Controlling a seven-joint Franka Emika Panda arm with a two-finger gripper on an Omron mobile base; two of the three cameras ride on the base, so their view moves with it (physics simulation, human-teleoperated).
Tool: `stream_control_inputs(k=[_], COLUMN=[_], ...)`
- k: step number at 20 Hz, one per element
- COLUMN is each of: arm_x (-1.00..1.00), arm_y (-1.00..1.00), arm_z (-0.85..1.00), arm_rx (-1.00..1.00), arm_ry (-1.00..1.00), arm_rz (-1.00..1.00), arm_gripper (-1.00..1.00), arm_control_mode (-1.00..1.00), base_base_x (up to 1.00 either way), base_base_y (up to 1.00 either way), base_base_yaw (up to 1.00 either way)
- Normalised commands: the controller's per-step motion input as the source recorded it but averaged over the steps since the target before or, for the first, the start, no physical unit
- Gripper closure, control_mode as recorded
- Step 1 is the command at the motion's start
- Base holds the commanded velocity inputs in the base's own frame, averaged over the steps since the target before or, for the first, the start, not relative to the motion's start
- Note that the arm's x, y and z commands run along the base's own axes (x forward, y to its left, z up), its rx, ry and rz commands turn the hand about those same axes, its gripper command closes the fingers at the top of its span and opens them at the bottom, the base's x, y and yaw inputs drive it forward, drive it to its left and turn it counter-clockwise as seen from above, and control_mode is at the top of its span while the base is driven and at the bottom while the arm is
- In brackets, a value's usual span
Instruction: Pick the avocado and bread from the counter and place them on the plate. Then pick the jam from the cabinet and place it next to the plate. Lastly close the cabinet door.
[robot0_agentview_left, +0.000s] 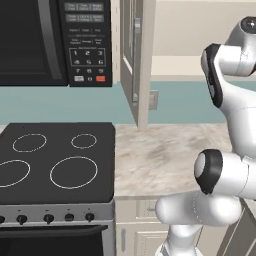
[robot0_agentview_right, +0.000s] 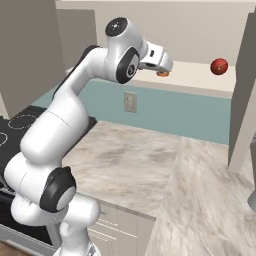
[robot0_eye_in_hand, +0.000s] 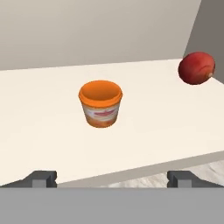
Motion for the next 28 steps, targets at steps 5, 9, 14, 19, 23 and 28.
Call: stream_control_inputs(k=[5,9,14,19,23,28], arm_x=[0.09,0.16,0.25,0.30,0.23,0.13], arm_y=[-0.06,0.00,0.00,0.00,-0.02,-0.17], arm_z=[-0.10,-0.09,-0.01,0.00,0.00,0.00], arm_rx=[0.02,0.00,0.00,0.00,0.00,0.01], arm_ry=[0.00,0.00,0.00,0.00,0.00,0.00], arm_rz=[0.00,0.00,0.00,0.00,0.00,0.00], arm_gripper=[-1.00,-1.00,-1.00,-1.00,-1.00,-1.00], arm_control_mode=[-1.00,-1.00,-1.00,-1.00,-1.00,-1.00], base_base_x=[0.00,0.00,0.00,0.00,0.00,0.00], base_base_y=[0.00,0.00,0.00,0.00,0.00,0.00], base_base_yaw=[0.00,0.00,0.00,0.00,0.00,0.00])
